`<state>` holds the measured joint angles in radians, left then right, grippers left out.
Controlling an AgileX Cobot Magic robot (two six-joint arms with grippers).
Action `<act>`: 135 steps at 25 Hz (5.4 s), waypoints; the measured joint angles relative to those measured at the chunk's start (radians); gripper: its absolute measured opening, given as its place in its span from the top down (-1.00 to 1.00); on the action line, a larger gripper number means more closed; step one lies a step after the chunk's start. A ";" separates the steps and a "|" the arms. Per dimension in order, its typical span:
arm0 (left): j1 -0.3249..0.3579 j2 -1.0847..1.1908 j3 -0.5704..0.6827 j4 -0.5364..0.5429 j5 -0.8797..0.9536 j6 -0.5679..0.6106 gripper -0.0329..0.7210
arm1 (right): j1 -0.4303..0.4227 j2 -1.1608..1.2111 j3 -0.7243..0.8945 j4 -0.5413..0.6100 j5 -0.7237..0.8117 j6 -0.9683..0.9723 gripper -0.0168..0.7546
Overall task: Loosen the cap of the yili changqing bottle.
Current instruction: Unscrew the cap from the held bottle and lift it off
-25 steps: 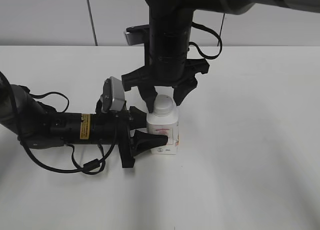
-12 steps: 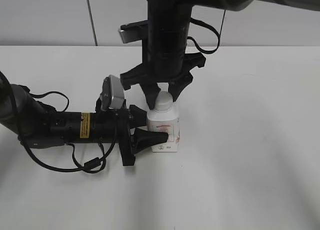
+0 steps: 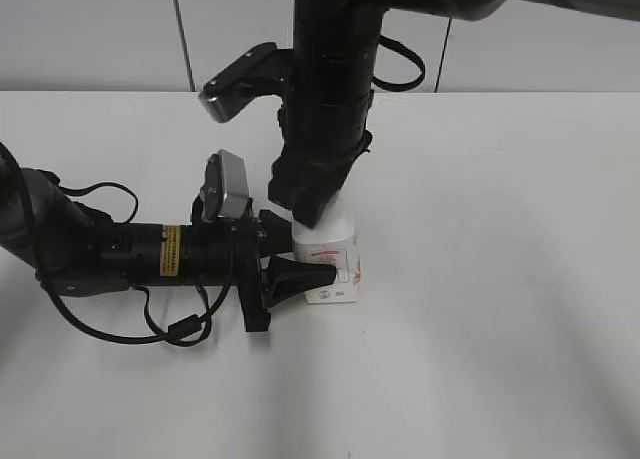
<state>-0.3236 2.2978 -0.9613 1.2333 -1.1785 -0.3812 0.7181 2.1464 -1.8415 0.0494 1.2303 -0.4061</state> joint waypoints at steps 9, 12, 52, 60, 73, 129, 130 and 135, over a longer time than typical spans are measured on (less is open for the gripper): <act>0.000 0.000 0.000 0.002 0.003 0.001 0.01 | 0.000 0.000 0.000 0.007 0.000 -0.341 -0.07; 0.000 0.000 0.000 0.002 0.004 0.001 0.01 | 0.000 0.000 0.000 0.007 0.000 -0.380 -0.07; 0.000 0.001 0.000 0.007 0.016 0.000 0.03 | 0.000 -0.099 0.002 0.027 -0.003 0.736 -0.54; 0.000 0.001 0.000 0.008 0.016 0.000 0.03 | 0.000 -0.041 0.019 0.002 -0.005 0.763 -0.54; 0.000 0.001 0.000 0.008 0.016 0.000 0.03 | 0.000 -0.009 0.020 -0.008 -0.006 0.768 -0.32; 0.000 0.001 0.000 0.008 0.017 0.000 0.04 | 0.001 -0.082 0.016 0.004 -0.007 -0.511 -0.05; 0.000 0.001 0.000 0.008 0.017 0.000 0.04 | 0.001 -0.091 0.016 0.003 -0.007 -0.491 -0.05; 0.000 0.001 0.000 0.008 0.017 0.000 0.04 | 0.001 -0.140 0.009 -0.001 -0.007 -0.276 -0.05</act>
<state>-0.3236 2.2988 -0.9613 1.2411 -1.1619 -0.3811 0.7190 2.0068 -1.8324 0.0486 1.2231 -0.6821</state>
